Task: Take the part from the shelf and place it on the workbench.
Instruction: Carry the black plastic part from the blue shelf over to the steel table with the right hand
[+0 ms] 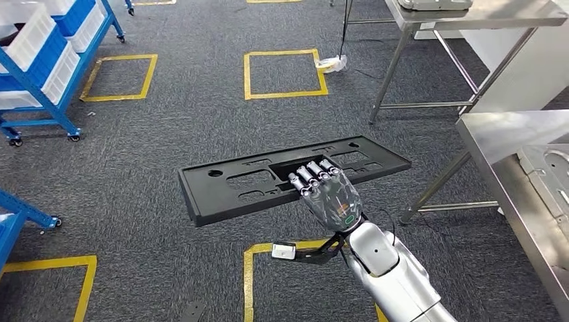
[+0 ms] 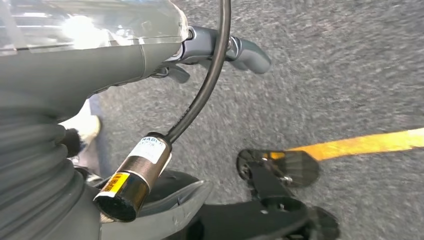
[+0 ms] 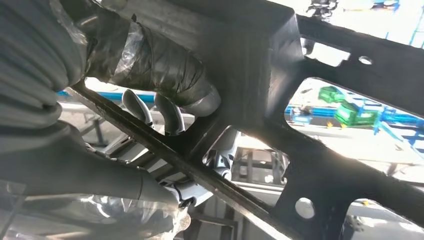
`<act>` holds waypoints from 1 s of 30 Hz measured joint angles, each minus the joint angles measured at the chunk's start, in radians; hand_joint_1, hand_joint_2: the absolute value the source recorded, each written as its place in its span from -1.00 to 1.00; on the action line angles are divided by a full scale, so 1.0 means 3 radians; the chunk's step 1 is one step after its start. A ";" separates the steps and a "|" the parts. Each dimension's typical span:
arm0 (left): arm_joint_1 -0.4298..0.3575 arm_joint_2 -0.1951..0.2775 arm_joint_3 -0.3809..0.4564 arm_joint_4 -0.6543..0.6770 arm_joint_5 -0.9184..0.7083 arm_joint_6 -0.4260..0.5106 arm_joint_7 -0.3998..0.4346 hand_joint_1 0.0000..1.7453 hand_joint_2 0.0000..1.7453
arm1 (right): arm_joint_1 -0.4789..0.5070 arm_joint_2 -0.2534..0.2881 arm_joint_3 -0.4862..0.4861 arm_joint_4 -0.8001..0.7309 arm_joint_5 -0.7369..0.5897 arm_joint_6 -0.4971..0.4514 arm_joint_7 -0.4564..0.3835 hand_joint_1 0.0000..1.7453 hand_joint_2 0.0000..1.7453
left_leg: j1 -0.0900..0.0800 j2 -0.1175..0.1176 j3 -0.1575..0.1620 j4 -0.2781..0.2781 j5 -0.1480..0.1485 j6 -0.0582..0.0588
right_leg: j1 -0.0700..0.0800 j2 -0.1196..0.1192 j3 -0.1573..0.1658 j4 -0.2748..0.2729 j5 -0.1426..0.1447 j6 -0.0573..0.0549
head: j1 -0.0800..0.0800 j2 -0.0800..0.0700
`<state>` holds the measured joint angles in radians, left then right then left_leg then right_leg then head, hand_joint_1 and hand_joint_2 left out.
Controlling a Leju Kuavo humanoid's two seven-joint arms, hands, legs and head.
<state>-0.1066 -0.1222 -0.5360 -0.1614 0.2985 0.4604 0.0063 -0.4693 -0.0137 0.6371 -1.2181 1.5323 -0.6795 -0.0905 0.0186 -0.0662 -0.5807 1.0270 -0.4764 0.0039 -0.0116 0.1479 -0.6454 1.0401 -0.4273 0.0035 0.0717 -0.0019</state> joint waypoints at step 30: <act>-0.0024 0.0007 -0.0001 -0.0003 -0.0015 0.0023 0.0020 -1.00 1.00 | -0.0331 -0.0008 -0.0072 0.0295 0.0084 0.0000 0.0180 1.00 1.00 | 0.0000 -0.0020 -0.0044 0.0048 0.0004 -0.0013 | -0.0006 -0.0015 0.0033 0.0028 -0.0062 -0.0017 | 0.0018 0.0000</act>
<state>-0.1138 -0.1202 -0.5362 -0.1621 0.2939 0.4675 0.0123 -0.5688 -0.0162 0.6154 -1.1297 1.5576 -0.6794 -0.0366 0.0185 -0.0723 -0.5939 1.0415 -0.4753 0.0000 -0.0134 0.1432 -0.6353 1.0485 -0.4460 -0.0014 0.0772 -0.0019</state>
